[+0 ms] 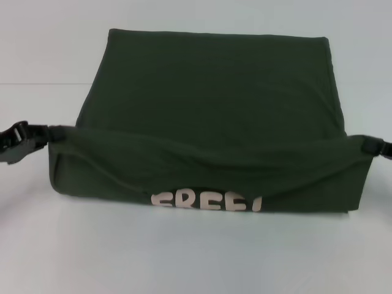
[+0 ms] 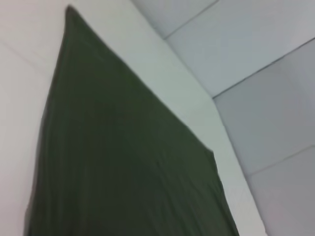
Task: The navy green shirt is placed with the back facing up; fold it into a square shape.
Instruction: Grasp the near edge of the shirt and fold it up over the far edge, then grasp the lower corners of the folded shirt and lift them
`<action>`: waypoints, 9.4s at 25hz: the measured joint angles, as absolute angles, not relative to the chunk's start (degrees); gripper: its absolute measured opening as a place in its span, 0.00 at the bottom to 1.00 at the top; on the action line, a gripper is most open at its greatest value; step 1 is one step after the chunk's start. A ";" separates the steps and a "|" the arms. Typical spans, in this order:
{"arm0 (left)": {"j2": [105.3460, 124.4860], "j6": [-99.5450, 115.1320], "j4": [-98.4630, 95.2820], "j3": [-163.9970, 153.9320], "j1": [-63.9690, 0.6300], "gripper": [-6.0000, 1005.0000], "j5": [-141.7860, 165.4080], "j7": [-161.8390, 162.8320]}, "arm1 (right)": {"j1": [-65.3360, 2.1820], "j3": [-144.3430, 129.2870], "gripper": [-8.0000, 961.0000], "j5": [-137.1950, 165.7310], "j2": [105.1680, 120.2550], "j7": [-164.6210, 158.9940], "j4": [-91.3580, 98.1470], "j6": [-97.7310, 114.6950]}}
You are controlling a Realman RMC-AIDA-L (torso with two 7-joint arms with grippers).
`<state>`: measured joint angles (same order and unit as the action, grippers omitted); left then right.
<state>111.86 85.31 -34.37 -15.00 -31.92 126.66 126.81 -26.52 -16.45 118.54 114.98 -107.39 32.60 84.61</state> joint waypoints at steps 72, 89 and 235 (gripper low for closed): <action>124.25 34.37 -20.29 -23.88 -47.12 0.17 83.27 63.27 | -38.94 -17.14 0.19 99.33 119.90 -78.67 20.61 44.26; 118.65 48.44 -20.15 -38.45 -36.42 0.60 81.33 89.71 | -31.64 -17.53 0.92 99.64 118.84 -84.32 20.54 58.35; 117.82 39.32 -22.67 -52.40 -32.46 0.09 95.89 93.96 | -38.74 -38.47 0.98 140.67 113.16 -144.53 39.22 72.92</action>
<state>117.82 39.32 -22.67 -52.40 -32.46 95.89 93.96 -38.74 -38.47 140.67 113.16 -144.53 39.22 72.92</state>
